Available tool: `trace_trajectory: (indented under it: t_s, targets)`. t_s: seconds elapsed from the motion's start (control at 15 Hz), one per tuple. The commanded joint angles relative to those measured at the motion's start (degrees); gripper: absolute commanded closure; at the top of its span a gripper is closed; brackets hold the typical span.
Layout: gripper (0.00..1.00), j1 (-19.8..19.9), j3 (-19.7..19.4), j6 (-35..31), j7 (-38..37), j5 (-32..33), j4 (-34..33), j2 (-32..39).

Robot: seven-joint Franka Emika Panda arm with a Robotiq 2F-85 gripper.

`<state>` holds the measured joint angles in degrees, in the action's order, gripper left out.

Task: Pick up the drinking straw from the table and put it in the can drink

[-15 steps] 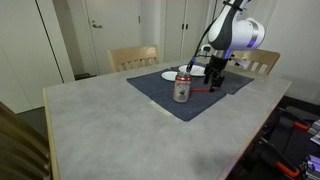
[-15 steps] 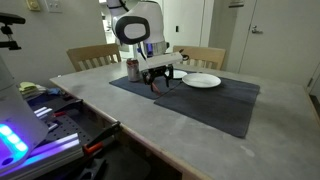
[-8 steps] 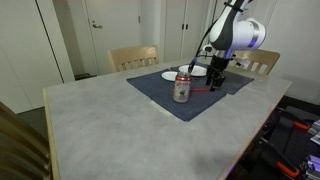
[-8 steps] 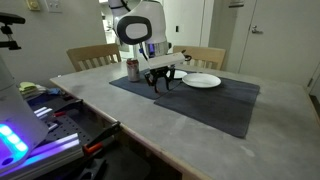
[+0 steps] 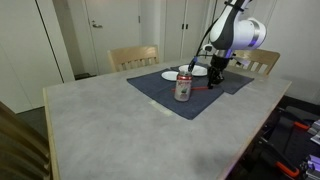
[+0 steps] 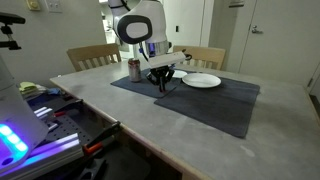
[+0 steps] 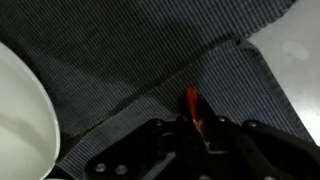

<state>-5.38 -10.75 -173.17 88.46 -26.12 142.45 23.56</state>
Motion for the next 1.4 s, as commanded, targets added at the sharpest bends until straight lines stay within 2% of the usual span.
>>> trace_trajectory:
  t_s: [0.0, 0.07, 0.27, 0.4, 0.53, 0.67, 0.87, 1.07, 1.2, 1.33]
  targets:
    - [1.0, -3.0, -3.8, 0.2, -1.7, 2.5, -0.2, 1.1]
    - [0.99, 1.0, -1.6, -0.4, -9.6, 12.5, 0.6, 0.4]
    - [0.98, -1.4, -5.6, 2.3, -21.8, 25.1, 0.5, -0.1]
    - [0.98, -1.5, -6.3, 5.5, -29.3, 32.2, 0.4, -1.3]
    - [0.98, -0.5, -5.4, 9.2, -35.4, 37.5, 0.2, -2.7]
    - [0.98, 2.4, -1.4, 14.2, -39.6, 38.6, 0.2, -4.7]
    - [0.98, 6.2, 4.6, 19.4, -43.7, 35.1, -0.1, -7.3]
    - [0.98, 5.5, 5.1, 23.9, -53.8, 36.9, -1.3, -10.9]
    - [0.98, 3.6, 2.9, 27.4, -64.9, 43.4, -2.9, -13.7]
    - [0.98, 4.0, 3.5, 32.7, -70.8, 48.0, -4.6, -17.4]
